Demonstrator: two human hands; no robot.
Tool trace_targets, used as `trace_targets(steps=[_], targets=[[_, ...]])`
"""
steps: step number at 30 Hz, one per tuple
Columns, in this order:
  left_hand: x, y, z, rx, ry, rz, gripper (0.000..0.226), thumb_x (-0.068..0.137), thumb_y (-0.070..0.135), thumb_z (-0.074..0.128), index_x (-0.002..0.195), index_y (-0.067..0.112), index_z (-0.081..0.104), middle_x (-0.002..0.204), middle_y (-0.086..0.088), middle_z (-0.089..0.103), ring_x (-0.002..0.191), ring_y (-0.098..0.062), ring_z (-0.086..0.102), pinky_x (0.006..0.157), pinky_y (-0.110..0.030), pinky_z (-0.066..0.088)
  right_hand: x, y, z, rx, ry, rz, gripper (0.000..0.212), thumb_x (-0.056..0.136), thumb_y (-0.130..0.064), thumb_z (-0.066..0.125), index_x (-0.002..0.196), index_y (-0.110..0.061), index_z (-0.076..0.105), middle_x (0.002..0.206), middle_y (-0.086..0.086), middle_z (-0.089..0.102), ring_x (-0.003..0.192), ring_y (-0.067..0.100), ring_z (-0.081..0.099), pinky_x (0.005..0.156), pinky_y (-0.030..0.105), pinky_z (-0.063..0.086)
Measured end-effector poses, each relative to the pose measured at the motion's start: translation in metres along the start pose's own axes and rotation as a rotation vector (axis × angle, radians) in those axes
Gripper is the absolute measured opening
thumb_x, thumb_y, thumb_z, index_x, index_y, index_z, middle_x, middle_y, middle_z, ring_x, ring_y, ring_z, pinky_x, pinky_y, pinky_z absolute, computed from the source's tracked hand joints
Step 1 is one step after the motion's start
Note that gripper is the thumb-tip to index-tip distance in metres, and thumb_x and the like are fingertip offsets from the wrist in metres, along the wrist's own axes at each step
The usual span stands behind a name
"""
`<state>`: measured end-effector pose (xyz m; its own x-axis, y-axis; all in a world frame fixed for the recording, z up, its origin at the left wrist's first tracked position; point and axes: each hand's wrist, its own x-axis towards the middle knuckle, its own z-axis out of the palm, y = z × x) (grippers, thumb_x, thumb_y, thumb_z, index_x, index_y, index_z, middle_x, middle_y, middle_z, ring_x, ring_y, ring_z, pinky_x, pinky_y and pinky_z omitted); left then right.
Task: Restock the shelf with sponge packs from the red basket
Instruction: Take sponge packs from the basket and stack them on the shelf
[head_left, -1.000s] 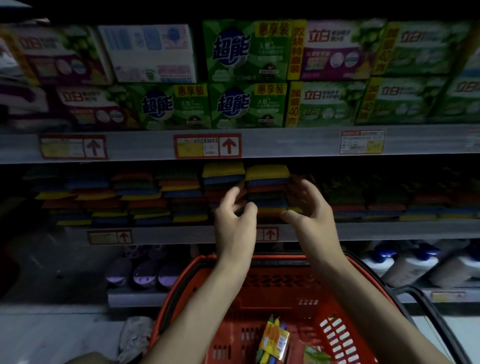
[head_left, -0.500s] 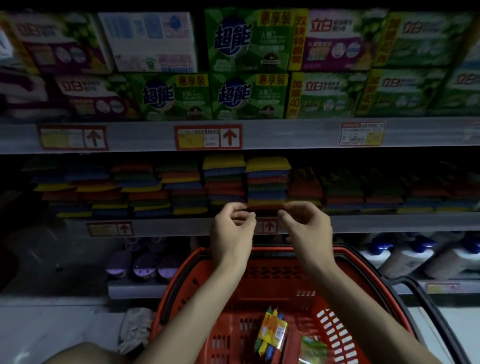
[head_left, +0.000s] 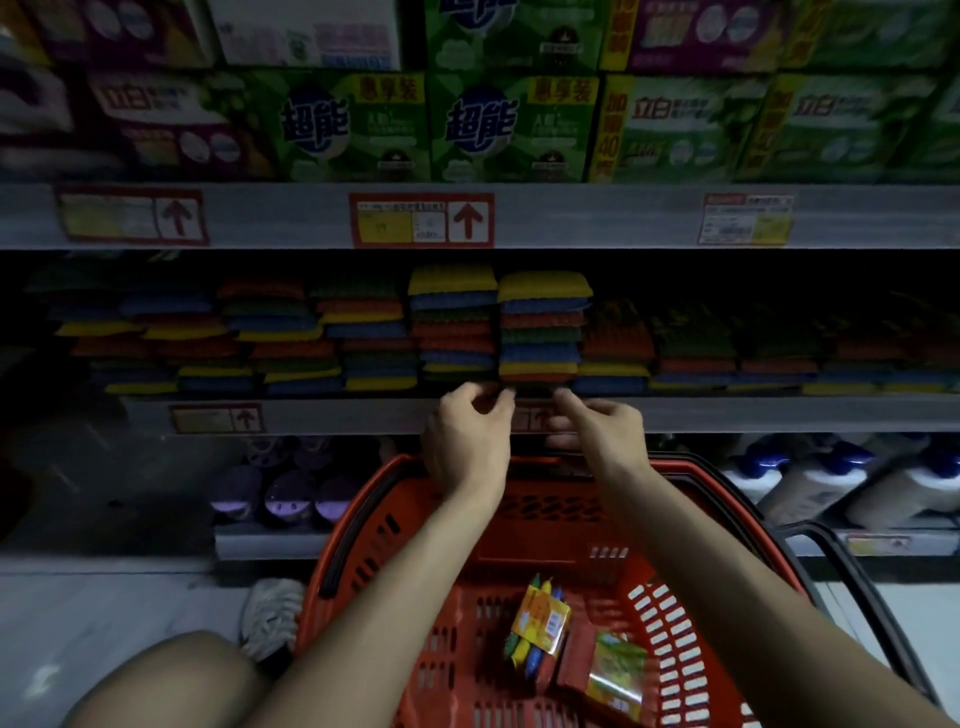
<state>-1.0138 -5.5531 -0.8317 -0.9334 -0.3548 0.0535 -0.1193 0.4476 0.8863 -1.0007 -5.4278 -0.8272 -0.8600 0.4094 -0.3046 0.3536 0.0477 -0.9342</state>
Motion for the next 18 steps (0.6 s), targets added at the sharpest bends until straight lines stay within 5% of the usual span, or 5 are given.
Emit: trace_targets(steps=[4, 10, 14, 18], targets=[[0.008, 0.0, 0.003, -0.039, 0.01, -0.083, 0.028, 0.09, 0.04, 0.072, 0.071, 0.022, 0.063, 0.06, 0.006, 0.06, 0.058, -0.021, 0.063, 0.048, -0.026, 0.035, 0.002, 0.001, 0.008, 0.092, 0.037, 0.041, 0.039, 0.096, -0.042, 0.067, 0.117, -0.01, 0.061, 0.09, 0.007, 0.077, 0.083, 0.022, 0.076, 0.06, 0.028, 0.051], [0.016, 0.001, 0.009, -0.084, 0.034, -0.144, 0.028, 0.084, 0.037, 0.076, 0.072, 0.013, 0.068, 0.067, -0.003, 0.069, 0.063, -0.027, 0.067, 0.053, -0.03, 0.046, 0.009, 0.006, 0.014, 0.142, 0.057, 0.058, 0.06, 0.096, -0.04, 0.068, 0.135, 0.003, 0.055, 0.089, 0.008, 0.077, 0.082, 0.023, 0.077, 0.09, 0.045, 0.058], [0.019, 0.001, 0.013, -0.088, 0.044, -0.167, 0.026, 0.084, 0.037, 0.076, 0.075, 0.013, 0.07, 0.07, -0.003, 0.072, 0.064, -0.027, 0.069, 0.056, -0.034, 0.056, 0.016, 0.008, 0.016, 0.115, 0.095, 0.034, 0.045, 0.089, -0.049, 0.073, 0.1, -0.006, 0.068, 0.077, 0.004, 0.078, 0.074, 0.02, 0.077, 0.089, 0.048, 0.061], [0.018, 0.004, 0.013, -0.09, 0.054, -0.184, 0.026, 0.084, 0.035, 0.076, 0.071, 0.014, 0.067, 0.068, -0.002, 0.07, 0.063, -0.025, 0.068, 0.059, -0.036, 0.058, 0.017, 0.005, 0.016, 0.068, 0.137, 0.029, 0.034, 0.09, -0.049, 0.071, 0.079, -0.02, 0.058, 0.075, 0.005, 0.077, 0.075, 0.022, 0.077, 0.08, 0.041, 0.061]])
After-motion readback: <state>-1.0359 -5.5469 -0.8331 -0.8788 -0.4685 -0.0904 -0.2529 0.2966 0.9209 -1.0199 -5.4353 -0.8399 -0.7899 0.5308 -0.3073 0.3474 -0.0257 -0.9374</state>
